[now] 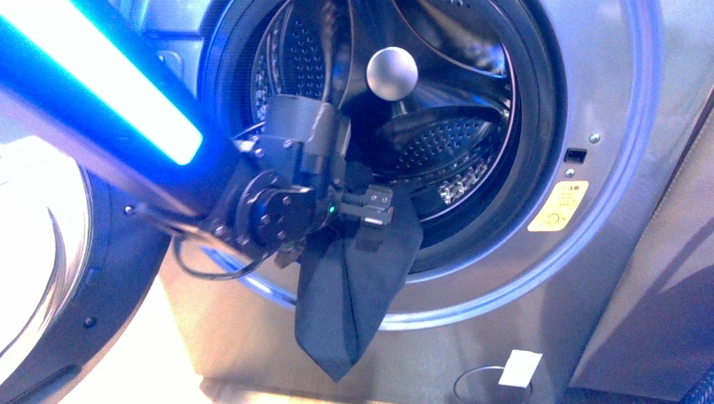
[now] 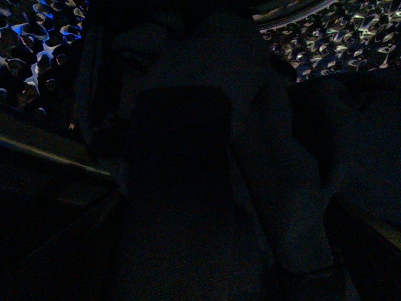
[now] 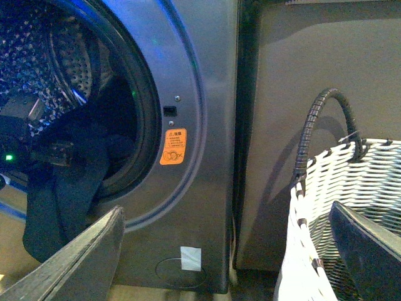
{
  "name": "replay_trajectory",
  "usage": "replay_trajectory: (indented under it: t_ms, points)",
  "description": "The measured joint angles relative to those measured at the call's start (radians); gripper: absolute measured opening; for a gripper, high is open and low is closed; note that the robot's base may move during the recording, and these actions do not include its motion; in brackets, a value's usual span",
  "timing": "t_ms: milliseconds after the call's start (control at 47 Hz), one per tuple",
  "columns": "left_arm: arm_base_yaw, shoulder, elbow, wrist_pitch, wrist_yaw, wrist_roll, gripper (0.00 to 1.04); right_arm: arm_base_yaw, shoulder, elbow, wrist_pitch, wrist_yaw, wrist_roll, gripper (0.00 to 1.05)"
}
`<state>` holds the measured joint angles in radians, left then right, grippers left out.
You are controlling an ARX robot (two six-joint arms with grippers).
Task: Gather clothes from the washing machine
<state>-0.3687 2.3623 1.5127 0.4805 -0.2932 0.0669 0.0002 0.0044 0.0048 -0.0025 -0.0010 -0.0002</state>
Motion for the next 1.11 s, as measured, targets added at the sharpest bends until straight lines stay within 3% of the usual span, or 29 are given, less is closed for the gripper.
replay_trajectory:
  t_ms: [362, 703, 916, 1107]
  points:
    - [-0.029, 0.018, 0.073, -0.182, 0.076, -0.125, 0.98, 0.0, 0.0, 0.0, 0.0, 0.0, 0.0, 0.97]
    - [-0.042, 0.064, 0.111, -0.176, -0.023, -0.051, 0.98, 0.0, 0.0, 0.0, 0.0, 0.0, 0.0, 0.97]
    - [-0.031, 0.073, 0.107, -0.158, -0.067, -0.007, 0.56, 0.0, 0.0, 0.0, 0.0, 0.0, 0.0, 0.97]
    - [-0.022, 0.037, 0.016, -0.072, -0.021, -0.006, 0.19, 0.0, 0.0, 0.0, 0.0, 0.0, 0.0, 0.97]
